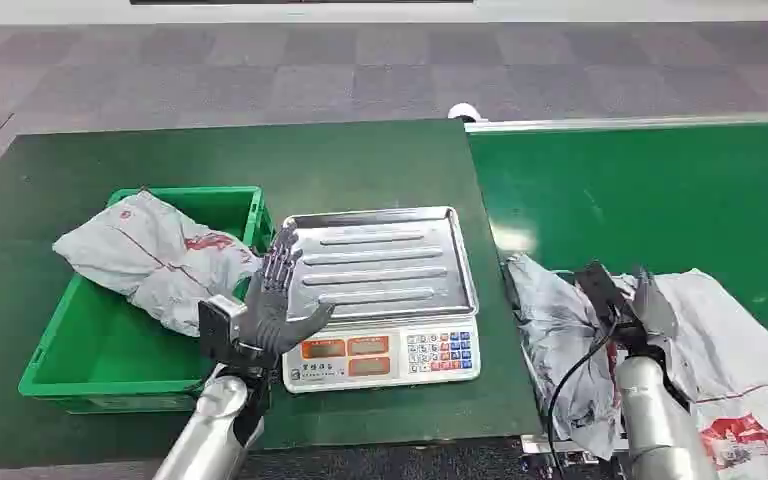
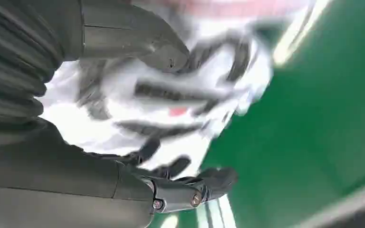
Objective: Moved the parcel from conveyor to table for the left to box.
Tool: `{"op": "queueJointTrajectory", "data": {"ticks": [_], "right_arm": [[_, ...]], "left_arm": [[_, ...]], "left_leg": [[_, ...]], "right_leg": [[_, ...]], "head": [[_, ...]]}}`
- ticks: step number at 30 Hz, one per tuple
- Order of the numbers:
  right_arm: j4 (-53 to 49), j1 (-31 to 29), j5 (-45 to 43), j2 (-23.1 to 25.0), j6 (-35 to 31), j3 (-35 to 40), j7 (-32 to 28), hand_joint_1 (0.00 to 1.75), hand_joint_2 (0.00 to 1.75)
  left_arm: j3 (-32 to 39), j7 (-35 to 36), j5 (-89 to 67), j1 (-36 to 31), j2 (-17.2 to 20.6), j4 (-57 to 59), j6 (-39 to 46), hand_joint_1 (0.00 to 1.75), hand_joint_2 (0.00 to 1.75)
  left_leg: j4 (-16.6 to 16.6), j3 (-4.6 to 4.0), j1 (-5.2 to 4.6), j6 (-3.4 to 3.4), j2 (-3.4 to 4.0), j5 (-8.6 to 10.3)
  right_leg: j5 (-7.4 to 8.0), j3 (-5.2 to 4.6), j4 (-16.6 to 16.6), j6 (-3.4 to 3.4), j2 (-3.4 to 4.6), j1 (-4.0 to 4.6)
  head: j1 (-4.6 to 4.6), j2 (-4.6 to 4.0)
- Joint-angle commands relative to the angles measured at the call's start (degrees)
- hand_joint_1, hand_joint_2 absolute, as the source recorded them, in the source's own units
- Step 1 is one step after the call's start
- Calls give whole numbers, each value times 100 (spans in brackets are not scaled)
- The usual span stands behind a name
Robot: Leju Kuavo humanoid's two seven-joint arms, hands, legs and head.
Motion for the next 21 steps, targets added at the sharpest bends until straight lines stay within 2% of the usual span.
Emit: {"op": "queueJointTrajectory", "data": {"ticks": [1,2,3,4,6,7,9,10,11,12,13,14,16,21], "right_arm": [[1244,-563,-859,-146,1863,704,-2789,0,175],[1109,-553,-1047,-68,1898,799,-3072,0,175],[995,-526,-1151,-51,1927,899,-2967,0,175],[754,-468,-1397,-12,1888,1011,-3349,0,175],[529,-421,-1507,19,1929,1131,-3235,0,175],[216,-326,-1691,65,1795,1254,-3452,0,175],[-582,-81,-1825,129,1433,1723,-3362,0,175],[-853,-14,-1845,147,1352,1936,-3075,0,175],[-1006,-22,-1469,134,1100,2241,-2309,0,175],[-1030,-37,-1452,166,1087,2286,-2249,0,175],[-921,-97,-1320,146,1076,2380,-1755,0,175],[-657,-219,-685,3,811,2701,-600,0,175],[-81,-348,-129,-80,679,2803,707,0,175],[38,-311,-144,-132,554,2798,641,0,175]], "left_arm": [[-50,-55,76,-193,194,373,-152,0,175],[-35,-64,73,-159,200,328,-156,0,175],[-26,-68,68,-137,200,298,-162,0,175],[-5,-67,65,-112,196,271,-154,0,175],[0,-67,57,-79,202,227,-161,0,175],[23,-67,57,-46,197,199,-148,0,175],[66,-66,49,20,203,129,-126,0,175],[82,-65,43,37,213,115,-119,0,175],[91,-56,33,59,225,96,-116,0,175],[93,-52,30,67,229,89,-117,0,175],[102,-32,19,87,229,67,-120,0,175],[95,27,-8,98,227,46,-131,0,175],[82,152,-46,121,191,-7,-141,0,175],[59,167,-50,125,178,-19,-133,0,175]], "left_leg": [[-7,13,1,-1,11,0],[-4,9,3,-2,20,-3],[-9,14,1,-3,25,-2],[-5,10,0,-3,26,-3],[-7,12,-1,-4,28,-4],[-5,7,0,-3,18,-2],[-8,11,-1,-2,27,-4],[-4,2,-3,-2,20,-2],[-8,10,-1,-3,36,-6],[-8,11,0,-4,42,-8],[-9,9,-2,-4,40,-6],[-5,5,1,-4,35,-6],[-5,6,3,-4,30,-3],[-3,-3,0,0,6,0]], "right_leg": [[3,11,-8,-6,7,2],[3,5,-3,-5,16,4],[5,7,-6,-7,20,3],[3,2,-1,-5,22,1],[2,3,0,-8,23,0],[1,3,0,-6,13,1],[3,6,-3,-6,20,1],[2,-3,4,-4,16,-2],[2,2,0,-8,29,0],[3,1,-1,-9,36,1],[4,0,0,-9,34,-1],[4,-2,1,-7,30,2],[5,-1,-2,-7,25,4],[1,-2,-1,-3,-3,1]], "head": [[0,0],[0,0],[0,0],[0,0],[0,0],[0,0],[0,0],[0,0],[0,0],[0,0],[0,0],[0,0],[0,0],[0,0]]}}
